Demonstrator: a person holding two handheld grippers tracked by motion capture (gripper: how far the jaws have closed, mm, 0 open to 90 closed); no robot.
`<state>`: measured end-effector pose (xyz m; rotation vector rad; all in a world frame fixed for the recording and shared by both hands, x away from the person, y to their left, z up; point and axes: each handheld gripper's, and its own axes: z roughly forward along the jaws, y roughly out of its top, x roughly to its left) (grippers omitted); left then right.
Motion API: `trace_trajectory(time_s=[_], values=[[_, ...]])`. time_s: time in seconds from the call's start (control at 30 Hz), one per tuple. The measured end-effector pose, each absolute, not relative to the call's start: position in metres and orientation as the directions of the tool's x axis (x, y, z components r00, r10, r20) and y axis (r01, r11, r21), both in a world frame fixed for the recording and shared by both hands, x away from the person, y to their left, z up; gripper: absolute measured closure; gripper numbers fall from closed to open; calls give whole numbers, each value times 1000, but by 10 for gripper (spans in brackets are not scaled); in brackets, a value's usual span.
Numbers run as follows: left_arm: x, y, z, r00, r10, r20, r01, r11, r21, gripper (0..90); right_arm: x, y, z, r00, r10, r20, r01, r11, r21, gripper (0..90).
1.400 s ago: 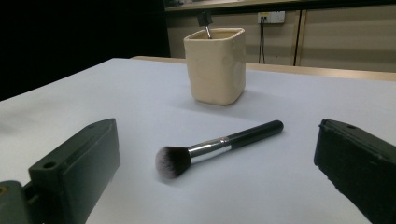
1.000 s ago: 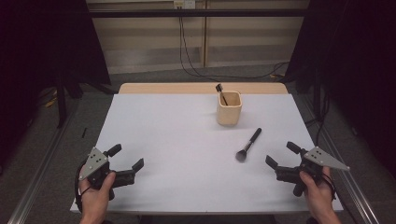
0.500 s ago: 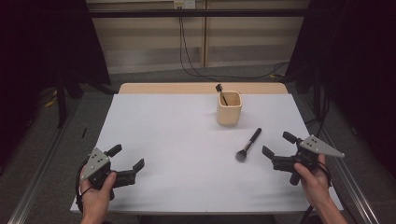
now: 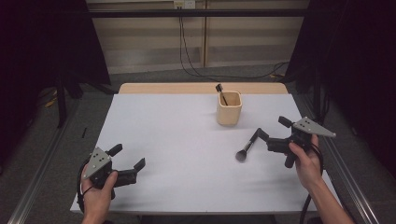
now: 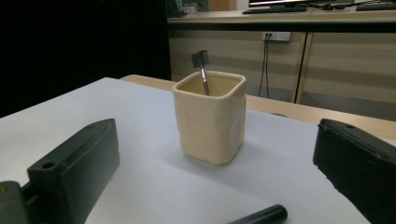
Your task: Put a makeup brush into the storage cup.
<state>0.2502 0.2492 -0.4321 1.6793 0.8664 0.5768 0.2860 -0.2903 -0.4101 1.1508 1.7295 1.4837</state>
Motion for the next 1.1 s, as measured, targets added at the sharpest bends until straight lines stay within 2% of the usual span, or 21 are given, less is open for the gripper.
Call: trace_trajectory(time_s=[0.13,0.33,0.43,0.63,1.1], values=[[249,250,-432,614,787,-60,250,-122,961,24,301,-286,-409,-436,896,89,269,36,963,2],[248,252,-432,609,791,-62,252,-119,960,24,321,-281,-409,-455,888,73,282,66,957,0],[248,252,-431,611,789,-62,252,-120,960,24,330,-281,-407,-475,873,107,320,58,946,0],[249,251,-432,612,789,-61,253,-122,960,24,346,-281,-403,-465,881,91,346,86,934,2],[248,253,-431,621,782,-61,248,-122,961,24,362,-282,-397,-502,859,103,439,151,886,17]])
